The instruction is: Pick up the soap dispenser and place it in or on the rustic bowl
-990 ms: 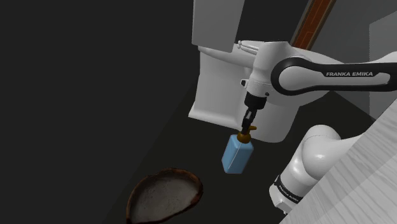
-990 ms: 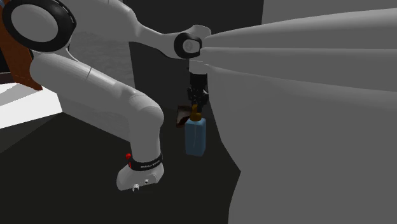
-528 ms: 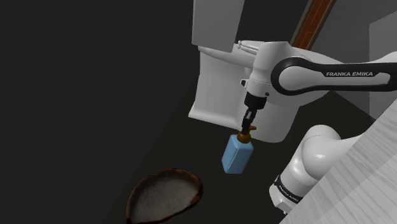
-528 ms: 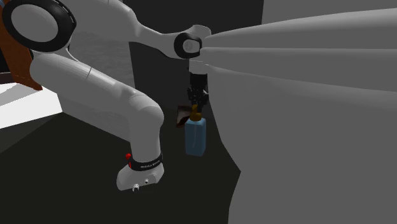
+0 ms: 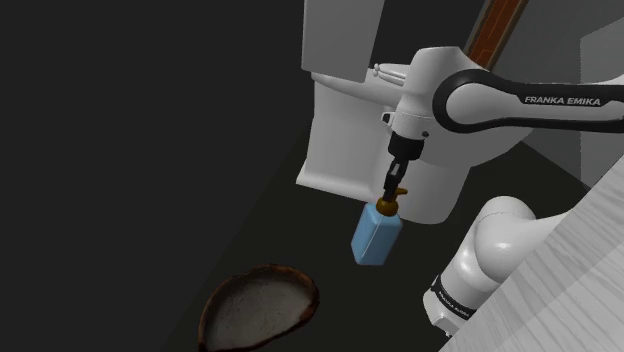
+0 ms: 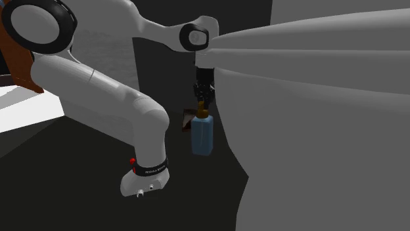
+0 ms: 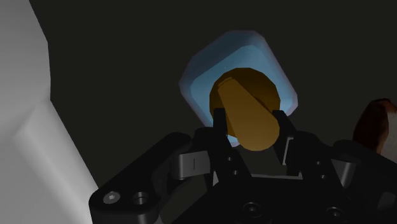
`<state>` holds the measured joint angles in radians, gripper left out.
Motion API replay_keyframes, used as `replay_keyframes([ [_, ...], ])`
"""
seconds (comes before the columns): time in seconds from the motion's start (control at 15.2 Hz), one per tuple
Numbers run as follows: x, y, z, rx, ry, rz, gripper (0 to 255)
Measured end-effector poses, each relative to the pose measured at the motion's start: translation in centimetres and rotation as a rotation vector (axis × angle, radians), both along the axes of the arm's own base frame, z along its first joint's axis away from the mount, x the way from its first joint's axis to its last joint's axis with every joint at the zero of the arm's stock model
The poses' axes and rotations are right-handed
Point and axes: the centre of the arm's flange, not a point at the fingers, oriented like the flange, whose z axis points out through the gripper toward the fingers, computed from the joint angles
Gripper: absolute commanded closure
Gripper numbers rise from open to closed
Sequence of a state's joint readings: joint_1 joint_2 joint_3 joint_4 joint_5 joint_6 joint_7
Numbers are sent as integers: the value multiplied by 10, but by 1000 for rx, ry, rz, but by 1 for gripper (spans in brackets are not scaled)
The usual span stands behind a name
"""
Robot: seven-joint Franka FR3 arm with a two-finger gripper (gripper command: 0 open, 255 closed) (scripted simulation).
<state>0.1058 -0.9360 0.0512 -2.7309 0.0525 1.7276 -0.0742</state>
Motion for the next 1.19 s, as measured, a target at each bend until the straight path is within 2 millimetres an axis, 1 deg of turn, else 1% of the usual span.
replay_keyframes([
  [1.19,0,-1,94,0,0,0,255],
])
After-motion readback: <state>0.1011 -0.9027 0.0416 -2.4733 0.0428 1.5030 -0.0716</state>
